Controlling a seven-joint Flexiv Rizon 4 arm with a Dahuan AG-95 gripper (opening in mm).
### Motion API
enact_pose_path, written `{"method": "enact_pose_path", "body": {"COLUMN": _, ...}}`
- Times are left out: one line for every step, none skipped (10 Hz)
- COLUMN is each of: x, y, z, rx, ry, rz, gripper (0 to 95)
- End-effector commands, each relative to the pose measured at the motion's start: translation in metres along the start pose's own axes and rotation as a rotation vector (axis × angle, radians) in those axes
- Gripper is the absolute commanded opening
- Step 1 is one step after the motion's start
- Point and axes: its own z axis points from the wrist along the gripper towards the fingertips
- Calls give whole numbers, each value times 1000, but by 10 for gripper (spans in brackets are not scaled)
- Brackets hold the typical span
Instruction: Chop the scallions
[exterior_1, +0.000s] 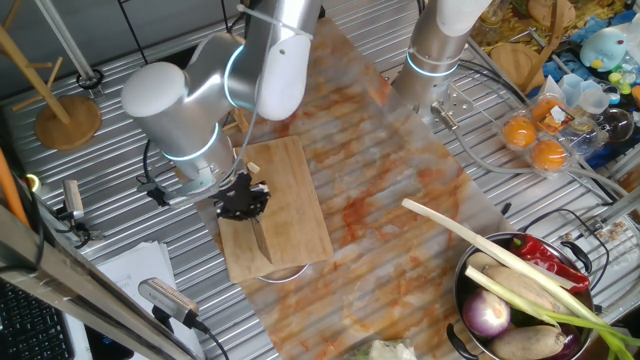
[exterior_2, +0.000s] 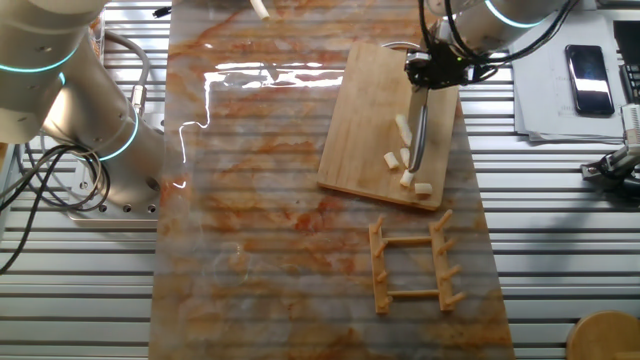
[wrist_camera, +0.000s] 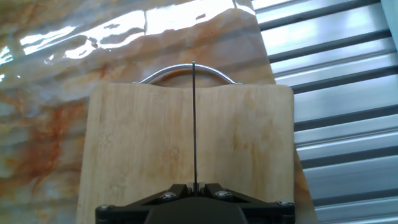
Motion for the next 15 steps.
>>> {"method": "enact_pose_path", "body": {"x": 0, "y": 0, "z": -1, "rx": -7, "ry": 0, "rz": 6, "gripper": 0}}
{"method": "enact_pose_path", "body": {"x": -1, "y": 1, "z": -2, "rx": -9, "ry": 1, "rz": 12, "gripper": 0}}
{"method": "enact_pose_path", "body": {"x": -1, "y": 2, "z": -3, "rx": 23, "ry": -4, "rz": 19, "gripper": 0}}
{"method": "enact_pose_path", "body": {"x": 2, "y": 3, "z": -8, "rx": 59, "ry": -6, "rz": 39, "gripper": 0}}
{"method": "enact_pose_path", "body": {"x": 7, "y": 3, "z": -14, "rx": 75, "ry": 2, "rz": 57, "gripper": 0}}
{"method": "enact_pose_path", "body": {"x": 12, "y": 4, "z": -22, "rx": 81, "ry": 2, "rz": 80, "gripper": 0}}
{"method": "enact_pose_path", "body": {"x": 17, "y": 7, "z": -31, "rx": 87, "ry": 15, "rz": 138, "gripper": 0}}
{"method": "enact_pose_path", "body": {"x": 21, "y": 11, "z": -39, "rx": 96, "ry": 39, "rz": 212, "gripper": 0}}
{"method": "enact_pose_path", "body": {"x": 27, "y": 12, "z": -46, "rx": 117, "ry": 61, "rz": 287, "gripper": 0}}
{"method": "enact_pose_path", "body": {"x": 33, "y": 11, "z": -50, "rx": 133, "ry": 60, "rz": 344, "gripper": 0}}
{"method": "enact_pose_path", "body": {"x": 39, "y": 10, "z": -53, "rx": 134, "ry": 63, "rz": 355, "gripper": 0}}
{"method": "enact_pose_path", "body": {"x": 45, "y": 9, "z": -57, "rx": 138, "ry": 79, "rz": 363, "gripper": 0}}
{"method": "enact_pose_path", "body": {"x": 49, "y": 9, "z": -59, "rx": 145, "ry": 103, "rz": 373, "gripper": 0}}
{"method": "enact_pose_path", "body": {"x": 51, "y": 8, "z": -60, "rx": 147, "ry": 119, "rz": 412, "gripper": 0}}
{"method": "enact_pose_path", "body": {"x": 52, "y": 6, "z": -59, "rx": 140, "ry": 127, "rz": 451, "gripper": 0}}
